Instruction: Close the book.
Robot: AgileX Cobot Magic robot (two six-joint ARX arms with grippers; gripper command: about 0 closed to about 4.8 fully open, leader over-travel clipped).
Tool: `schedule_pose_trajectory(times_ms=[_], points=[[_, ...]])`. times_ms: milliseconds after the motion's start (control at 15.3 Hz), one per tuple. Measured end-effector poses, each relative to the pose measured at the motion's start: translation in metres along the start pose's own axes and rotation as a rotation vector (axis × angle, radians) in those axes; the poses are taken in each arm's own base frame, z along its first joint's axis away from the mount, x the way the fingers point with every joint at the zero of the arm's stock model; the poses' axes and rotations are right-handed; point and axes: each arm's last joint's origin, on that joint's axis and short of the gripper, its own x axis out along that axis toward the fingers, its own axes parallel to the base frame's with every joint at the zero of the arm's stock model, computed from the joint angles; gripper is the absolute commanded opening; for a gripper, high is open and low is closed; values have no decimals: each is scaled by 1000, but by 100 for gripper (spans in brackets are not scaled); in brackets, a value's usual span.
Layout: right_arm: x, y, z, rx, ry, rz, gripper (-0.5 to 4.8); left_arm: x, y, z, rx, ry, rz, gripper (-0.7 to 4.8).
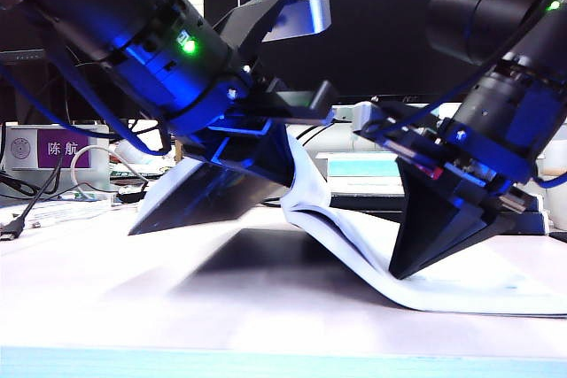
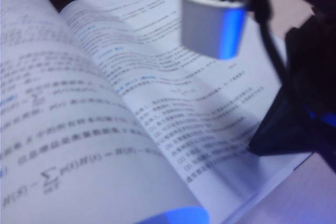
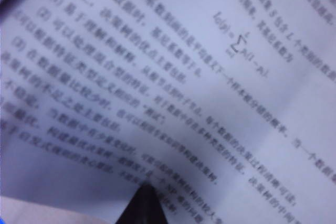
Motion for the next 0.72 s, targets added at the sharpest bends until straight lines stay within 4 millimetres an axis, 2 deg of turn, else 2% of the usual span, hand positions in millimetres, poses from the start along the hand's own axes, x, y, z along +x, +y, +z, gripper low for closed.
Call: schedule_pose_trajectory(times_ms=[196, 327, 523, 588, 719], points=[[2, -1, 0, 0, 4, 2, -1, 0, 0, 0, 152, -3, -25, -5], [2, -1, 0, -6, 4, 3, -1, -2, 0, 3, 186, -14, -23, -5], [5, -2, 1, -12, 7, 4, -1, -14, 6, 24, 214, -143, 80, -5], [6, -2, 1, -11, 10, 12, -1, -17, 17, 31, 180, -193, 168, -5], [8, -1, 1, -14, 10, 30, -1, -20, 31, 43, 135, -271, 215, -5]])
